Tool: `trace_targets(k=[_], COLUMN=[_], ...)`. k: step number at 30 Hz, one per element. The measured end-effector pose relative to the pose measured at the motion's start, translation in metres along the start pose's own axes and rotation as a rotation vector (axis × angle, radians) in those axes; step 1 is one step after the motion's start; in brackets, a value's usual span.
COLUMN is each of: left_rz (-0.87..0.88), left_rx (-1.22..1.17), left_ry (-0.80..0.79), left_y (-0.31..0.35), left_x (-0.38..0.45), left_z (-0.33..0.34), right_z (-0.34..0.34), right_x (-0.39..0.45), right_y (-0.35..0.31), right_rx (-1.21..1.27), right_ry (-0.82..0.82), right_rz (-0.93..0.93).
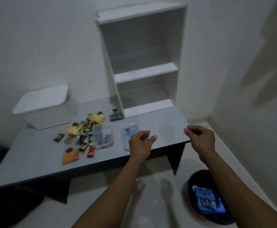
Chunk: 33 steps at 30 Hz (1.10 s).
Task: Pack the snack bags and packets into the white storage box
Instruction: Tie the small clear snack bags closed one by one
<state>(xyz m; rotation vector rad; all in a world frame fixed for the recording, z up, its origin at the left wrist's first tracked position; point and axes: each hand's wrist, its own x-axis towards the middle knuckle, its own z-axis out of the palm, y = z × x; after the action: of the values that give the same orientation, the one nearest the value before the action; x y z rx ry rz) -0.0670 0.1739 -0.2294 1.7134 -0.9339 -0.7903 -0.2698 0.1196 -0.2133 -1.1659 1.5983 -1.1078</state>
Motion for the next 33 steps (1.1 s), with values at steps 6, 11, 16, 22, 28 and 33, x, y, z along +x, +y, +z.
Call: trace_targets(k=[6, 11, 16, 22, 28, 33], left_rz=[-0.06, -0.17, -0.25, -0.326, -0.351, -0.392], left_rx=[0.059, 0.06, 0.027, 0.004, 0.031, 0.167], left_ry=[0.162, 0.273, 0.365, 0.44, 0.48, 0.468], left_y=[-0.056, -0.105, -0.135, -0.161, -0.179, -0.192], left_x=[-0.009, -0.029, -0.031, -0.002, 0.07, 0.137], left_z=[-0.169, -0.264, -0.318, -0.36, -0.39, -0.402], right_z=[0.118, 0.199, 0.268, 0.356, 0.454, 0.515], right_x=[-0.079, -0.142, -0.173, -0.176, -0.138, -0.098], right_y=[-0.023, -0.017, -0.019, -0.03, -0.035, -0.028], right_rx=[-0.06, -0.115, -0.17, -0.163, -0.085, -0.146], right_ry=[-0.214, -0.367, -0.561, -0.698, -0.714, -0.707], right_rz=[-0.066, -0.056, -0.056, -0.055, 0.042, 0.104])
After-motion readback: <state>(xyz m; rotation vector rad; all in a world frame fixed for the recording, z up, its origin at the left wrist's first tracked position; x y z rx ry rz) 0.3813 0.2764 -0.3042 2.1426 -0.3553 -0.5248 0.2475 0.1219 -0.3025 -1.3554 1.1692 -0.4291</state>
